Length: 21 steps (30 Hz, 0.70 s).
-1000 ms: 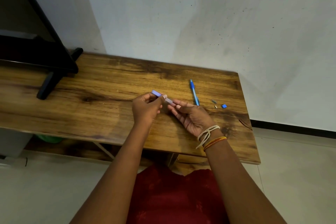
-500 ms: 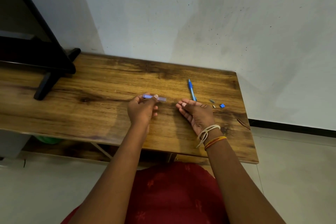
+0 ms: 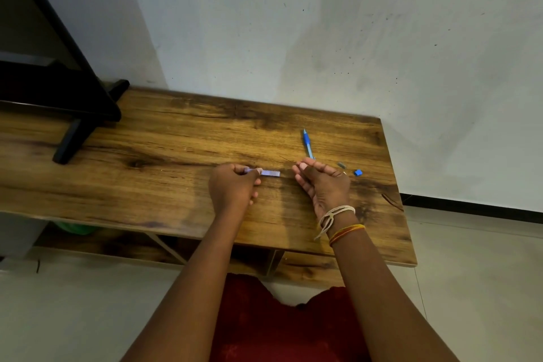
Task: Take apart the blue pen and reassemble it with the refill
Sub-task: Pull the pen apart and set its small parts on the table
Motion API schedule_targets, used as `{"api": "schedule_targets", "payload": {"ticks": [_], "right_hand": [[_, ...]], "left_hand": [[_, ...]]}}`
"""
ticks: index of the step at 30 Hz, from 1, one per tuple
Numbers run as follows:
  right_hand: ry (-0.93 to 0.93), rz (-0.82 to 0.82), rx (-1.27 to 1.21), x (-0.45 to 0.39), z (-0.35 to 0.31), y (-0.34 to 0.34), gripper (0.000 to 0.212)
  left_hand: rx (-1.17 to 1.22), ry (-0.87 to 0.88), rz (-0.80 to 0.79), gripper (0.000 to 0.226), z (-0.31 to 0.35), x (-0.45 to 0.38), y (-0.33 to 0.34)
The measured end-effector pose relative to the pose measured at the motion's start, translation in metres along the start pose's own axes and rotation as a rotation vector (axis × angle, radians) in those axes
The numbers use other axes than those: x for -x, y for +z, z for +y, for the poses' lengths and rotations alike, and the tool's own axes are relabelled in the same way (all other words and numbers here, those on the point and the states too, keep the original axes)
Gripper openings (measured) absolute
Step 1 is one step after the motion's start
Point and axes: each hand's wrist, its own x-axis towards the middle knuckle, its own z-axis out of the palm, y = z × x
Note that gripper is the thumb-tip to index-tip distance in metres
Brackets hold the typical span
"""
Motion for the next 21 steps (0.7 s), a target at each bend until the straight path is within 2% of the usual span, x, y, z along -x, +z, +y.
{"api": "schedule_targets", "payload": {"ticks": [3, 6, 11, 16, 18, 21], "right_hand": [[-0.005, -0.001, -0.009, 0.003, 0.000, 0.005, 0.009], [-0.002, -0.011, -0.040, 0.004, 0.002, 0.010, 0.009], [0.003, -0.095, -0.002, 0.009, 0.007, 0.020, 0.009], [-0.039, -0.132, 0.113, 0.011, 0.006, 0.022, 0.009], [-0.196, -0.028, 0.330, 0.007, 0.005, 0.018, 0.012], [-0.700, 0.248, 0.912, -0.005, 0.000, 0.006, 0.016]], "left_hand": [[0.037, 0.041, 0.027, 0.032, 0.001, 0.001, -0.003], [0.116, 0.098, -0.041, 0.025, 0.004, 0.000, -0.001], [0.403, -0.123, -0.344, 0.015, 0.007, 0.005, 0.007], [0.467, -0.144, -0.304, 0.012, 0.005, -0.001, 0.005], [0.470, -0.145, -0.282, 0.011, 0.004, -0.002, 0.006], [0.471, -0.141, -0.267, 0.012, 0.003, -0.003, 0.006]]}}
